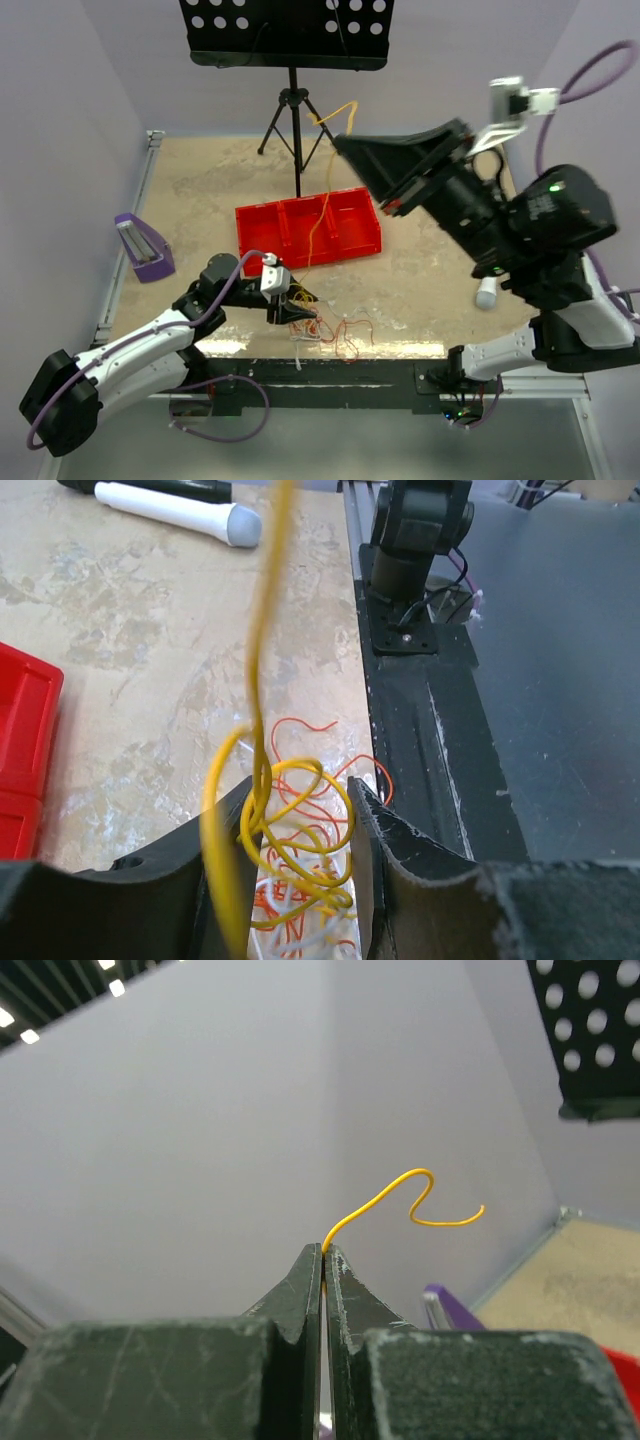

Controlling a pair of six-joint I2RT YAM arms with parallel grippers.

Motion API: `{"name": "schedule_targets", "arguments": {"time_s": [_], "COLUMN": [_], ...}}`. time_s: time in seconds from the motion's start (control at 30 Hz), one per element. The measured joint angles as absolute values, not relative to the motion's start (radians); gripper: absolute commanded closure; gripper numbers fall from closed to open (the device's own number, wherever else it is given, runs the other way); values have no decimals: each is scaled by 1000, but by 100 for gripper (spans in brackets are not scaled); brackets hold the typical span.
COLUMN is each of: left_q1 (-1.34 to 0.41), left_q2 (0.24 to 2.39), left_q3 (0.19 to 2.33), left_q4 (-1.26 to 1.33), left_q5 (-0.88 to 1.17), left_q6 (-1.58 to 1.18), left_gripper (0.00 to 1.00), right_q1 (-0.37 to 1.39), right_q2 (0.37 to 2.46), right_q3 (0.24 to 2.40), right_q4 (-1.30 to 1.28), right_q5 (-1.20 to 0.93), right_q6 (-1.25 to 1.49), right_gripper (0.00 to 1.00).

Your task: Untangle the cables

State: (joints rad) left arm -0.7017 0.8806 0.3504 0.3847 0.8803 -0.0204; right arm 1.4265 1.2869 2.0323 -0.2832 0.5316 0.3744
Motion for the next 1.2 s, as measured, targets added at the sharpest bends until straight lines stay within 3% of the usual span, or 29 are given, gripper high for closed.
{"name": "schedule_targets", "arguments": {"time_s": [0.33, 0.7, 0.8, 1.0, 1.2], "left_q1": [-702, -702, -702, -689, -674], "left_q2": [854, 833, 830, 812, 827], "left_q3": [328, 289, 289, 310, 471], "left_q4": [318, 319, 319, 294, 368], "left_q5": [874, 863, 858, 821, 842], "left_q6": [76, 99, 100, 98, -15], "left_gripper": [62, 68, 39, 25, 16], "right_q1": [1427, 1427, 1427, 1427, 1427], "right_q2": [1200, 1118, 1144, 1208, 1243], "right_q3": [2190, 2173, 2202, 2234, 2203], "right_q4": [-271, -205, -205, -217, -216], "right_q5": [652, 724, 722, 707, 657], "right_q6": [239, 171, 171, 173, 194], "right_gripper": [100, 100, 100, 100, 100]}}
